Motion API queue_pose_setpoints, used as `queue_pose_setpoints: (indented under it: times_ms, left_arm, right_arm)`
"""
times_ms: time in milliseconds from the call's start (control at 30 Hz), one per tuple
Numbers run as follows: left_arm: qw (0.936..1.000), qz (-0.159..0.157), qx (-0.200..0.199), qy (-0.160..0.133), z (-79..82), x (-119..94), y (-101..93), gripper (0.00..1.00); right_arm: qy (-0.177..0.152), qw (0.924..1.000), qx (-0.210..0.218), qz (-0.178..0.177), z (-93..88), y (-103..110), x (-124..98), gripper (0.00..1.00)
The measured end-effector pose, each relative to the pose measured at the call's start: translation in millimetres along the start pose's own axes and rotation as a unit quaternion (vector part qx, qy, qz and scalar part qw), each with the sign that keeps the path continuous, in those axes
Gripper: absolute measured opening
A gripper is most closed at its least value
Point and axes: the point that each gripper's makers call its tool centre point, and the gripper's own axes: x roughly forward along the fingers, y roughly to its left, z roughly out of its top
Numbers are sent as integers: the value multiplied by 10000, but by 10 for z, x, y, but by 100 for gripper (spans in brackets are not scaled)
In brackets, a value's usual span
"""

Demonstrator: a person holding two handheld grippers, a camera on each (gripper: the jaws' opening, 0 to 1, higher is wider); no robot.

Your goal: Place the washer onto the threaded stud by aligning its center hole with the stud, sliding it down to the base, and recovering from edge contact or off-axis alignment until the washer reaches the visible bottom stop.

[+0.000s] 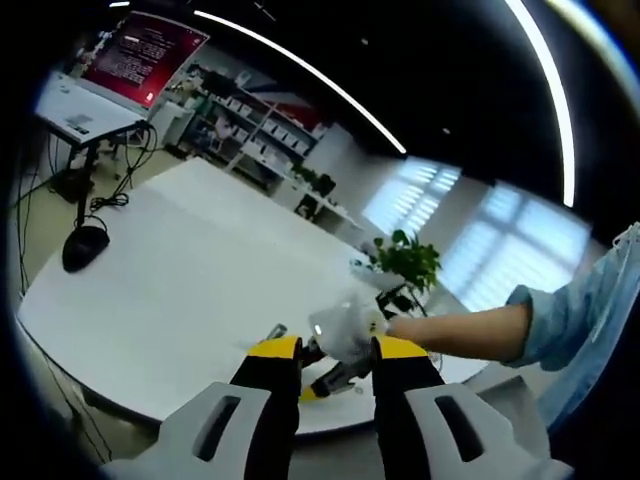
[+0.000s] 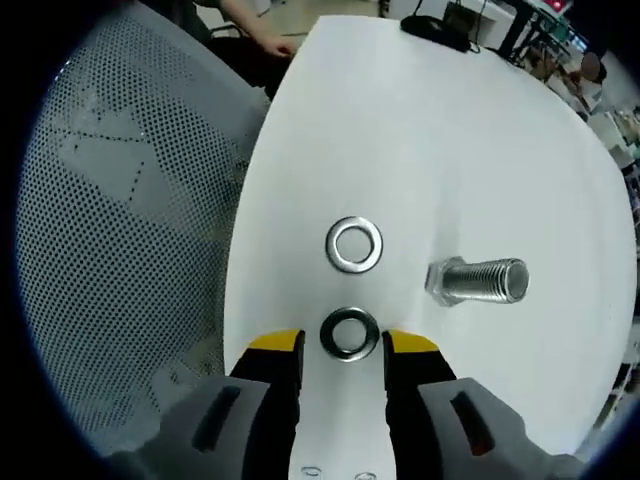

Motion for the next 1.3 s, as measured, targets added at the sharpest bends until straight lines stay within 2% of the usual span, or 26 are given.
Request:
queue_pose_setpoints:
  times_ms: [100,400,567,667,867,1000,1100,1300]
  left_arm:
    - [10000,1,-2,-1,1,0,-1,26]
    - [10000,11,-10,-11,5,0,5,25]
    - [10000,13,-19,-31,12,-2,6,25]
    - [10000,12,-17,-30,12,-2,5,25]
    - [10000,10,-16,-24,11,-3,6,26]
    - [10000,20,-11,-9,5,-4,10,25]
    - [10000,30,-1,6,0,0,14,25]
    - [10000,35,-4,2,1,-2,17,25]
  right_arm:
    - [4,9999,-128,-10,6,13,-8,34]
    - [425,9990,-153,-6,13,14,1,34]
    - [488,9987,-157,-4,1,10,-5,34]
    - [424,9990,-129,-25,-5,8,-11,34]
    - [64,9999,-111,9,-16,1,-22,33]
    - [27,9999,-170,6,-6,-18,-18,30]
    - [-24,10000,-48,-39,-1,-44,-21,25]
    - [-87,9998,163,-96,-2,-75,-8,24]
